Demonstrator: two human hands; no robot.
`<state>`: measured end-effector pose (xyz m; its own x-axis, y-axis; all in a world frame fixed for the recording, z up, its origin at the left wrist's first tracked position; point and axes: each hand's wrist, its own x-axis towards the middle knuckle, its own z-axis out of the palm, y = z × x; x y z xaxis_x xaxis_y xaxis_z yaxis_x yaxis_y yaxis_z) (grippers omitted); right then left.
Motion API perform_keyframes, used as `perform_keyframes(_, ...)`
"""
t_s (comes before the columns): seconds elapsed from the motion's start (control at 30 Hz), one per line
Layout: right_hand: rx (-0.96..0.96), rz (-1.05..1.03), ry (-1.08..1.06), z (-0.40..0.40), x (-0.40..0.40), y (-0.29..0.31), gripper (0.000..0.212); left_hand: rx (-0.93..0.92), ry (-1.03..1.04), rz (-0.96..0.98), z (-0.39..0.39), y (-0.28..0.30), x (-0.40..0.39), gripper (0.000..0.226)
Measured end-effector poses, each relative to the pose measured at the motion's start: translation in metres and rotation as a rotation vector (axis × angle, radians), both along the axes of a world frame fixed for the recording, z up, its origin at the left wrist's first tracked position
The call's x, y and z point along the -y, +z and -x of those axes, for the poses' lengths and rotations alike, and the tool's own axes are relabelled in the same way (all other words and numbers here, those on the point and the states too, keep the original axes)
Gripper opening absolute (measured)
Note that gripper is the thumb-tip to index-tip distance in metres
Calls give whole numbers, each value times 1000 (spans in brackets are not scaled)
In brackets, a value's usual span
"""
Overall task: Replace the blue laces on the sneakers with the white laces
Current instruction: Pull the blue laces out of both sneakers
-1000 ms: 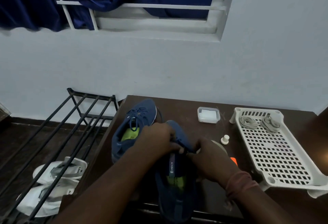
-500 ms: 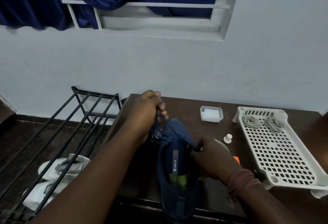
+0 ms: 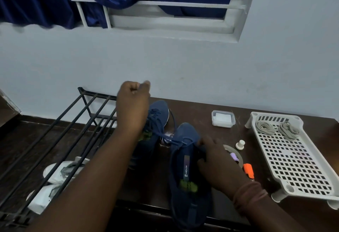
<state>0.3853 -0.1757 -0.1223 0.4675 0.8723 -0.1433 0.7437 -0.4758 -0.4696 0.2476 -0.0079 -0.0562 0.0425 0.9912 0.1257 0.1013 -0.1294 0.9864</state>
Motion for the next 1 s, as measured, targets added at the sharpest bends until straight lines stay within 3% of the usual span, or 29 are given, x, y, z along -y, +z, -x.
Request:
perform_keyframes(0.07,126,-16,102,8,-6,-6,41,-200,-4,30,-6,-9,5,25)
perform_keyframes(0.2,317,24,155,19,-20,-18,39,-507,64,-125,-16,-12,15,55)
perform_keyframes(0.37,208,-72,134,15,-24,-29,26,-1070,-97,-147,-24,-23,53,67)
perform_keyframes(0.47,121,-217,27,7,-27,-26,13,-1260,-178,-207,-24,-41,64,80)
perform_keyframes(0.63,197,-333,-171,-20,-30,-10,28,-1181,-357,-103,-19,-48,47,51)
perform_keyframes(0.77,306,-204,-303,-38,-23,-9,14,-1193,-415,-102,-21,-51,42,35)
perform_keyframes(0.87,326,-215,-98,-21,-26,-12,15,-1224,-480,-120,-24,-54,41,15)
perform_keyframes(0.93,340,-121,78,-4,-29,-15,22,-1200,-523,-78,-27,-57,35,15)
perform_keyframes(1.0,324,-9,96,5,-30,-19,23,-1172,-547,-29,-28,-60,29,16)
